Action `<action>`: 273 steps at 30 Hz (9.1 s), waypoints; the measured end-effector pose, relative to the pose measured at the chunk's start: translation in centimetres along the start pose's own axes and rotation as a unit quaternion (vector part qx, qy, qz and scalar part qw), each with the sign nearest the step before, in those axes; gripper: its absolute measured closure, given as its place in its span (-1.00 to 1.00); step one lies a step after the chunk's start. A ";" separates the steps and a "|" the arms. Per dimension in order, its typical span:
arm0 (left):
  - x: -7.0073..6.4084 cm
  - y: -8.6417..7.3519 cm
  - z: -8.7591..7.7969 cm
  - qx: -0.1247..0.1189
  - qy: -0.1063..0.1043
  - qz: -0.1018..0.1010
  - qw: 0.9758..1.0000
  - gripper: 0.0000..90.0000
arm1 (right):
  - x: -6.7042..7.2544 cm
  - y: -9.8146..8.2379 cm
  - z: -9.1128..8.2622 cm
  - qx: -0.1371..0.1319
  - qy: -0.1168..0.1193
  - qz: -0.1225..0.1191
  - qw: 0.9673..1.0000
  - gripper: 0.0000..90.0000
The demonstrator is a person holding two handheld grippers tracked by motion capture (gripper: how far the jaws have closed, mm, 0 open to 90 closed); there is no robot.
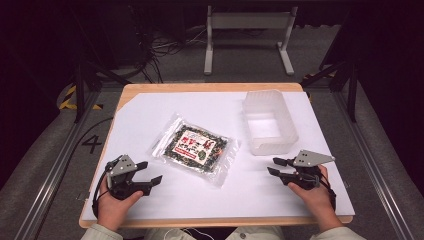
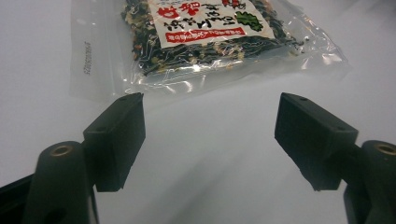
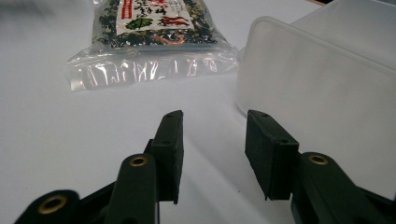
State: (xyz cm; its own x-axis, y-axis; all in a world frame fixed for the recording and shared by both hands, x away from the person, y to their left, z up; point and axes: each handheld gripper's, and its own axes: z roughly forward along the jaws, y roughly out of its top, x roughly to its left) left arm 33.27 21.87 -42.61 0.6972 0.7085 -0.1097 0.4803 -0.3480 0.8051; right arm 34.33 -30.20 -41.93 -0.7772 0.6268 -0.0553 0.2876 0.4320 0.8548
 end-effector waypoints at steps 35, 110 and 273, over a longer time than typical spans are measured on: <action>4.1 5.4 0.4 -0.051 0.015 -0.042 0.998 -0.76 | 0.2 0.0 0.8 0.013 0.010 -0.002 1.000 0.18; 7.1 3.0 6.9 0.065 -0.017 -0.098 0.993 0.23 | 0.5 -0.2 1.2 0.022 0.019 -0.022 0.999 0.03; -4.0 12.5 -5.8 -0.240 -0.144 0.082 0.957 0.99 | 3.5 17.9 6.6 -0.083 0.125 -0.086 0.985 -0.17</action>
State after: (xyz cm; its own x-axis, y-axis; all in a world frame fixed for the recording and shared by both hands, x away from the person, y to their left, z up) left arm 33.37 18.21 -28.76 0.8933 0.4455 -0.0599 0.1010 -0.0691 0.9925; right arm 40.47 -16.00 -30.22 -0.9262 0.3647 -0.0955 0.0597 0.3922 0.9179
